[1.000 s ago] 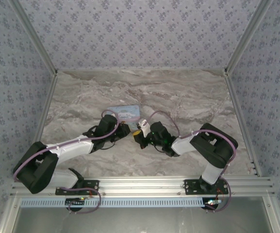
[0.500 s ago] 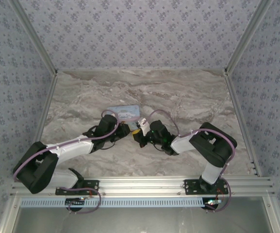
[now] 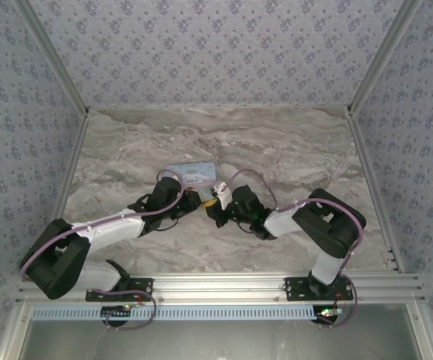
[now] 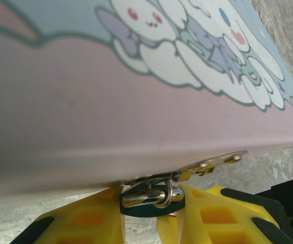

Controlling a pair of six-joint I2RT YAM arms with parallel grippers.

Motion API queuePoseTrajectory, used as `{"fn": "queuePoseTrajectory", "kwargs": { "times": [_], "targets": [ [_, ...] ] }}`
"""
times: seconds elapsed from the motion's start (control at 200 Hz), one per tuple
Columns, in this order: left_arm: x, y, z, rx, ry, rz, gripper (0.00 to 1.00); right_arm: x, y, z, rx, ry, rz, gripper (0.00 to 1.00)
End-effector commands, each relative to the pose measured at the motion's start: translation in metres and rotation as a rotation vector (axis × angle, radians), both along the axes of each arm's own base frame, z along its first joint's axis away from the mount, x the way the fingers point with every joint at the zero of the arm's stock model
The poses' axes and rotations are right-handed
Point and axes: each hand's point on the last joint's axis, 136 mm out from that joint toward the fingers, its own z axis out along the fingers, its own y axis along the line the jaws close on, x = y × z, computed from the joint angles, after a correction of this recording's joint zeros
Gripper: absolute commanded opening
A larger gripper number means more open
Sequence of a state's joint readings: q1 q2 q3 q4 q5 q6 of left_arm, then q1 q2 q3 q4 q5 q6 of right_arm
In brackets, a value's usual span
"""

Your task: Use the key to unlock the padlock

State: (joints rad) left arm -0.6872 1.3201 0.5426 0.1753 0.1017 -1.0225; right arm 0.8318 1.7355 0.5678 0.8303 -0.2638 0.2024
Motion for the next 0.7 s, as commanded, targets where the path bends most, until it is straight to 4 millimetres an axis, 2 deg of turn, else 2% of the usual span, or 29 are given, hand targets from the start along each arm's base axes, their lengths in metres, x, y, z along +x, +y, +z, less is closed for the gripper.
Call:
{"fn": "queuePoseTrajectory", "kwargs": {
  "times": [0.0,0.695],
  "targets": [
    [0.006,-0.017,0.033,-0.092,-0.062,-0.033,0.27,0.005,0.009,0.019,0.072,-0.036,0.016,0.0],
    [0.004,-0.03,0.05,-0.174,-0.061,-0.076,0.27,0.01,0.012,0.023,0.089,-0.069,0.036,0.0]
  ]
}}
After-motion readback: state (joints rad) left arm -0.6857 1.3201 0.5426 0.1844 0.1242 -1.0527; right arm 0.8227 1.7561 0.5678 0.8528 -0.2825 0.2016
